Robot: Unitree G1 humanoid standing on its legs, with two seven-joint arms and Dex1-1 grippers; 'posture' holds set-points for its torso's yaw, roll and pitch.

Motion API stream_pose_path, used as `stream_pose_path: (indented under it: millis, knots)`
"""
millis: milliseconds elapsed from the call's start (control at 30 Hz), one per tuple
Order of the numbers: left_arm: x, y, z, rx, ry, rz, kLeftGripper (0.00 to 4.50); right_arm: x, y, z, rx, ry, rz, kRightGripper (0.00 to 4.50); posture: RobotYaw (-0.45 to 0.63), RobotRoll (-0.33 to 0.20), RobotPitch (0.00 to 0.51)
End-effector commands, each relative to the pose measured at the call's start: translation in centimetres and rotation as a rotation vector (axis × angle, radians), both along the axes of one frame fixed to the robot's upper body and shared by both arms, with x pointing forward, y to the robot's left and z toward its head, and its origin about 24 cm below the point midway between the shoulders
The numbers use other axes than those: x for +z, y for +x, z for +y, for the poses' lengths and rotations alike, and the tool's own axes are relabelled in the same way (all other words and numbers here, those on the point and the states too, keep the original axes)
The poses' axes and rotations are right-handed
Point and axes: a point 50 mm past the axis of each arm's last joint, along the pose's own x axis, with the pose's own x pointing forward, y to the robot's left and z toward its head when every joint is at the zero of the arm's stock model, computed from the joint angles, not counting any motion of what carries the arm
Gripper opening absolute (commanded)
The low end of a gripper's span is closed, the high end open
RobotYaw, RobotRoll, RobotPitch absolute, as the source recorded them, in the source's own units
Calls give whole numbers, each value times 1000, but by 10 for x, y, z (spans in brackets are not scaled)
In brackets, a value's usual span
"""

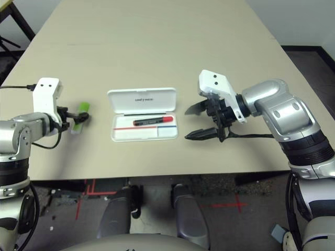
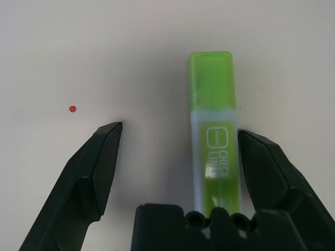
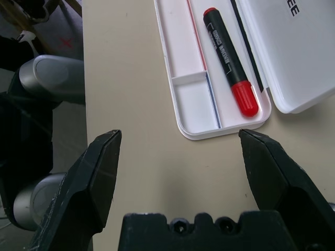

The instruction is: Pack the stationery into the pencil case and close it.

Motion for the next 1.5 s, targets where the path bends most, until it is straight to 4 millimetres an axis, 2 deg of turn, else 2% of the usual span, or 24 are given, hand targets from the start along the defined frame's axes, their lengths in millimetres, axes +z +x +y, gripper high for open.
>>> stream_pose_path:
  millis: [33, 100, 200, 433, 700, 833, 1133, 1367, 1500]
  knots:
    - [-2, 1, 3, 20, -22, 24, 4500, 0, -2, 1, 15, -7, -14, 4473, -29, 0, 183]
    - [-2, 2, 2, 10, -34, 31, 4500, 0, -2, 1, 13, -9, -21, 4473, -30, 0, 180]
    - [-2, 3, 0, 4, -49, 35, 3871, 0, -1, 1, 11, -10, -27, 4500, -30, 0, 177]
    - [0, 5, 0, 14, -57, 22, 1119, 0, 2, 3, 7, -7, -45, 4500, -27, 0, 173]
    - [2, 1, 4, -45, -28, 27, 1075, -1, 3, 6, 7, -2, -55, 4500, -25, 0, 174]
    - [15, -1, 10, -107, -20, -17, 1075, -1, 4, 6, 4, -1, -55, 4500, -22, 0, 177]
    - [33, -12, 24, -373, 76, -34, 1075, -2, 5, 5, 1, -1, -54, 4500, -5, 0, 182]
    - [38, -27, 12, -638, 138, 39, 1075, 0, 7, 6, 5, -2, -58, 4500, 1, 0, 184]
    - [43, -33, -13, -777, 106, 48, 1075, 0, 8, 6, 4, 0, -56, 4500, 0, 0, 184]
